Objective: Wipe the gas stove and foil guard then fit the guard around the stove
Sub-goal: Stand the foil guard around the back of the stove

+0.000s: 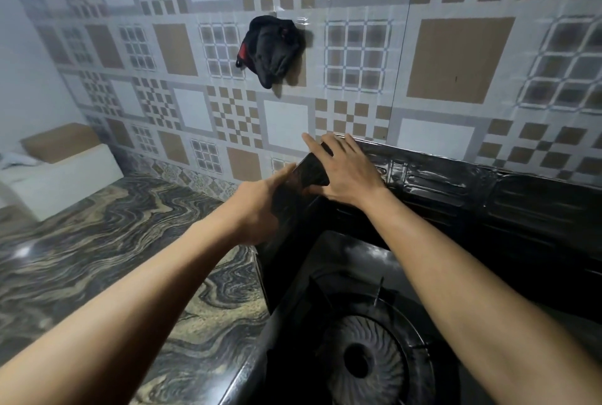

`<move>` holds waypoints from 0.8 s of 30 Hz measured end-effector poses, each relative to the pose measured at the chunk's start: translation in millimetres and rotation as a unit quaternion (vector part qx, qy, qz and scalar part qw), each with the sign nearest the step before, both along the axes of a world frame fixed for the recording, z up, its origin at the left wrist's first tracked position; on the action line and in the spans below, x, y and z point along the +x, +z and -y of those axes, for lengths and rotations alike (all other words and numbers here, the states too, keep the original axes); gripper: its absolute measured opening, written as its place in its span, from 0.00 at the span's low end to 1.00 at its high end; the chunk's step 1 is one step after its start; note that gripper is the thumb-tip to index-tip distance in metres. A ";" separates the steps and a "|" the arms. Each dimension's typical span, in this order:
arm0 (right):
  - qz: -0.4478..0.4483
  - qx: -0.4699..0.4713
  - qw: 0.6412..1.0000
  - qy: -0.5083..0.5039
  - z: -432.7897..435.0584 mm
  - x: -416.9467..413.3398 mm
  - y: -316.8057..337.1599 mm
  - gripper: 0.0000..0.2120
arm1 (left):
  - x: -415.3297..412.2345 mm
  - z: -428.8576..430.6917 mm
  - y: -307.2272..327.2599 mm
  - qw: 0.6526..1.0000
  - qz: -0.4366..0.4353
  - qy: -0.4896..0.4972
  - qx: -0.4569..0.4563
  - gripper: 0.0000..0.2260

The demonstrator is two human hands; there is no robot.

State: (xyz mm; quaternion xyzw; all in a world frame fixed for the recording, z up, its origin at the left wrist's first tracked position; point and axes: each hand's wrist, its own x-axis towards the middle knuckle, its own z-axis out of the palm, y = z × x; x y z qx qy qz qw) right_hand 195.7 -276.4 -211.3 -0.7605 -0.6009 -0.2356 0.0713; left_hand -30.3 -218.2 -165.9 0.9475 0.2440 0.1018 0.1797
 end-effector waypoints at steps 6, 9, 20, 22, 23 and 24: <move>-0.018 -0.026 0.999 0.013 22.0 1.2 -0.2 0.49 | 16.5 -4.6 18.1 0.996 -0.087 0.020 -0.013 0.38; 0.003 -0.013 1.000 -0.022 56.1 4.4 -7.5 0.40 | 35.8 0.1 27.1 0.989 -0.131 0.020 -0.072 0.42; 0.180 -0.091 0.968 -0.149 110.2 49.6 -40.8 0.30 | 82.5 2.2 40.8 0.977 -0.084 -0.041 -0.190 0.34; 0.194 -0.089 0.967 -0.142 101.1 62.9 -45.1 0.31 | 88.1 -5.1 36.3 0.978 -0.089 -0.052 -0.182 0.35; 0.204 -0.092 0.964 -0.143 98.4 68.8 -47.5 0.34 | 91.7 -9.1 32.1 0.979 -0.085 -0.054 -0.175 0.38; 0.214 -0.101 0.961 -0.146 96.9 73.8 -49.9 0.38 | 94.8 -12.0 28.5 0.982 -0.084 -0.054 -0.160 0.41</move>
